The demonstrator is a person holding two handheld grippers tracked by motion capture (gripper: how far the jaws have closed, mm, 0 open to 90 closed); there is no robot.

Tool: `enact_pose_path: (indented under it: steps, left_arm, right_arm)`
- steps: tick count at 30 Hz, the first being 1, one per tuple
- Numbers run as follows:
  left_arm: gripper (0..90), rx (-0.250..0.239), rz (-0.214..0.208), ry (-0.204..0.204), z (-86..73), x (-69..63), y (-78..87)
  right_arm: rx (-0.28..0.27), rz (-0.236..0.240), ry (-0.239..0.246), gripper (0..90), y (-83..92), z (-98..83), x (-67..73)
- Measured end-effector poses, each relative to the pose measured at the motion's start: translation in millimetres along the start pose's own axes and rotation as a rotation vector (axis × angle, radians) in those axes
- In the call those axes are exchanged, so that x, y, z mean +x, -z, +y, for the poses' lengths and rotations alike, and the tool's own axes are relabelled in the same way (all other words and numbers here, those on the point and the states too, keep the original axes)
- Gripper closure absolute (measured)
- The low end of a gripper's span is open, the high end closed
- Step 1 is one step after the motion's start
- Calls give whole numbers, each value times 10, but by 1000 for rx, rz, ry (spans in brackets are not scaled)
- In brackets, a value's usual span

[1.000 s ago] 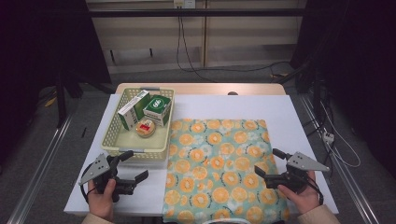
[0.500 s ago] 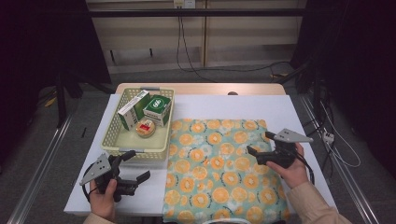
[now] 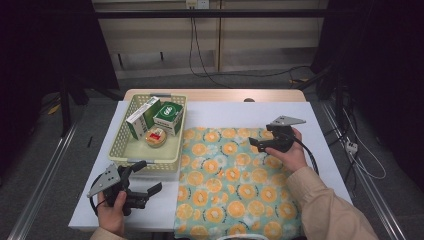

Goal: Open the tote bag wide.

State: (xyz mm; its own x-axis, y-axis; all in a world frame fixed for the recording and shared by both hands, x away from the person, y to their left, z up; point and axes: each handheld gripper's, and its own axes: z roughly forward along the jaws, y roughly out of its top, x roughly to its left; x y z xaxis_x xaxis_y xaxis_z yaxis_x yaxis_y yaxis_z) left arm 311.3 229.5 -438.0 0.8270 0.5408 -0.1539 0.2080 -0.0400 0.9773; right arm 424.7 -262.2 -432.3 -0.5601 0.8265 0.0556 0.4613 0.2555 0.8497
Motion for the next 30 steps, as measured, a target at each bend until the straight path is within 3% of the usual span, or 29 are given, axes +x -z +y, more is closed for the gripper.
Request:
enact_pose_path:
  steps: [5,9,11,15,17,19,22,25,28,30]
  left_arm:
    - [29,19,-25,-18,4,-28,-38]
    - [29,14,-28,-15,7,-34,-37]
    - [29,8,-26,-12,8,-38,-23]
    - [29,17,-27,-16,-5,-42,4]
    - [28,7,-21,-7,0,-39,2]
    - [28,2,-17,-7,12,-35,-11]
    - [28,8,-26,-12,10,-39,-20]
    - [27,10,-25,-12,11,-48,-24]
    - [27,12,-25,-16,18,-54,-22]
    - [27,17,-20,-12,14,-57,-24]
  right_arm:
    - [45,15,28,178,-286,112,-33]
    - [85,3,59,176,-526,166,-25]
    - [86,23,23,188,-626,191,-46]
    - [133,14,43,186,-809,235,-93]
    - [148,17,14,208,-879,221,-129]
    - [177,30,7,305,-930,182,-145]
    - [195,19,38,349,-937,166,-114]
    - [213,49,39,596,-877,176,-134]
    - [217,80,29,745,-826,156,-157]
    - [225,110,26,898,-803,151,-161]
